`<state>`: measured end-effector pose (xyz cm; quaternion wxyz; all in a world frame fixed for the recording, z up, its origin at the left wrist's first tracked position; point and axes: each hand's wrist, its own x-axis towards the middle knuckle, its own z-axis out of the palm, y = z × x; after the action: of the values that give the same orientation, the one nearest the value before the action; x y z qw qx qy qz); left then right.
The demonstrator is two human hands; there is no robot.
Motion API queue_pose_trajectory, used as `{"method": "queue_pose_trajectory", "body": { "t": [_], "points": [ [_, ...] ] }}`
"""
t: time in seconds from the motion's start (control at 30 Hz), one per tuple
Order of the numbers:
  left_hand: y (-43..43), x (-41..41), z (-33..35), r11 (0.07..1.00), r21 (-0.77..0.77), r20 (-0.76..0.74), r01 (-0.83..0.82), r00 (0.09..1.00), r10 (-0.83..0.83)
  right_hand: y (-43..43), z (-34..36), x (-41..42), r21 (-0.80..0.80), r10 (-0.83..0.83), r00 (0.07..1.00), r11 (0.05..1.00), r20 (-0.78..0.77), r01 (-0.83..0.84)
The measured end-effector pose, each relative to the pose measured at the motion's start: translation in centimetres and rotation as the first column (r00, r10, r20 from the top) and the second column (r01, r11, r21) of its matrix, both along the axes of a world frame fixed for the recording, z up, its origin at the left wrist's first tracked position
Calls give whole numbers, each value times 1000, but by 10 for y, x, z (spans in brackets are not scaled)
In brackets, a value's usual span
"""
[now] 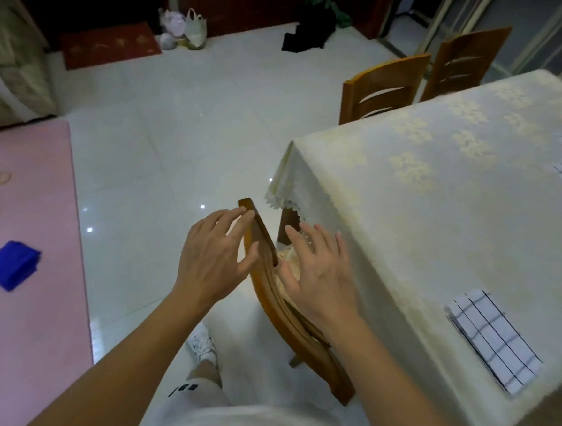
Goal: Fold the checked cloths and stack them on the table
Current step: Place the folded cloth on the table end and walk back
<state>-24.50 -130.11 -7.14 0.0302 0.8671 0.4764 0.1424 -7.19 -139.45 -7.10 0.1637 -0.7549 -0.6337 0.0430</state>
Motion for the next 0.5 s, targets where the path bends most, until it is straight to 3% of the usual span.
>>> {"method": "queue_pose_trajectory", "body": {
  "t": [0.5],
  "points": [
    [261,-140,-7,991,-114,-17,-77,997,75,278,-18,-144,-11,24,1000,1000,-15,-24]
  ]
}}
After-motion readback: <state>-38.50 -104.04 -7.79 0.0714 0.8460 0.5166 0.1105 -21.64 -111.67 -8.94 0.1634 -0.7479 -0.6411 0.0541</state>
